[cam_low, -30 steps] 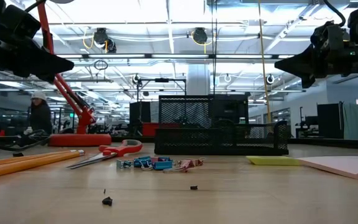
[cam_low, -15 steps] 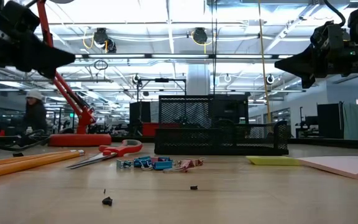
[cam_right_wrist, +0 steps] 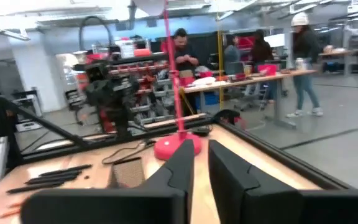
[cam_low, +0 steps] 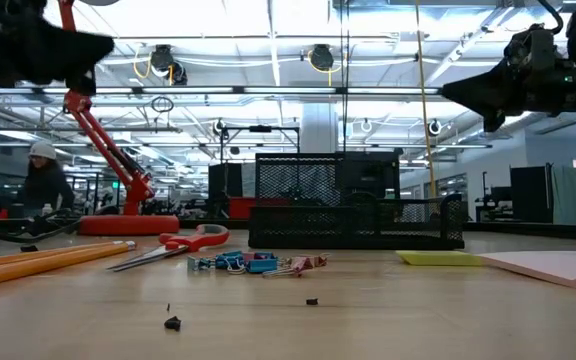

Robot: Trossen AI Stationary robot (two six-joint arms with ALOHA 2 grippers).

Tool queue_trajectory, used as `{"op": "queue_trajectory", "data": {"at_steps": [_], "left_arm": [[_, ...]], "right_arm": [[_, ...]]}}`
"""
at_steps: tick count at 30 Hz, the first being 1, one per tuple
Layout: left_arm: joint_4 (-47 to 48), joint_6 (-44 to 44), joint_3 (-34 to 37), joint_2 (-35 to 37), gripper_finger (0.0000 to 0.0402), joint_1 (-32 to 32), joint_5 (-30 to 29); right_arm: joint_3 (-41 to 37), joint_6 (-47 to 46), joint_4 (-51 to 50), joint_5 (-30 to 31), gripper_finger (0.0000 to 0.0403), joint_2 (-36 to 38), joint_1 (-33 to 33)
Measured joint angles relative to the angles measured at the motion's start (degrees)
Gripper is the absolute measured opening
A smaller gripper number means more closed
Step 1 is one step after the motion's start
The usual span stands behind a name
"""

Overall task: Pick and place office supplies into organizer
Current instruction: Put the pink sticky note into the black desk organizer

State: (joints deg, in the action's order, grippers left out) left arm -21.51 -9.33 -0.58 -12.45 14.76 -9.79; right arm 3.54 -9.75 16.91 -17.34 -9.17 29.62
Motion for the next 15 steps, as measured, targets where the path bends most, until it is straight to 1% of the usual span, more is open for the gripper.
{"op": "queue_trajectory", "data": {"at_steps": [2, 5, 9, 12, 15], "left_arm": [[-1.9, -1.4, 0.0, -0.02, 0.0033, 0.0, 1.16], [-2.67, -2.56, -0.02, -0.02, 0.0033, 0.0, 1.0], [-0.11, -2.56, -0.02, -0.02, 0.0033, -0.02, -2.91], [3.17, -2.03, -0.02, -0.04, 0.0033, -0.02, -4.98], [5.02, -0.95, -0.02, -0.04, 0.0033, -0.04, -6.37]], "right_arm": [[1.26, 0.36, -0.6, -1.36, 0.0069, -0.79, -1.84], [4.82, 0.67, 0.18, -2.16, 0.0097, -2.66, -5.42], [10.86, 3.23, -3.66, -1.78, 0.0134, -7.83, -11.8], [16.59, 6.09, -7.42, 2.86, 0.0159, -13.95, -17.65], [22.57, 9.24, -11.85, 8.75, 0.0181, -21.72, -23.54]]}}
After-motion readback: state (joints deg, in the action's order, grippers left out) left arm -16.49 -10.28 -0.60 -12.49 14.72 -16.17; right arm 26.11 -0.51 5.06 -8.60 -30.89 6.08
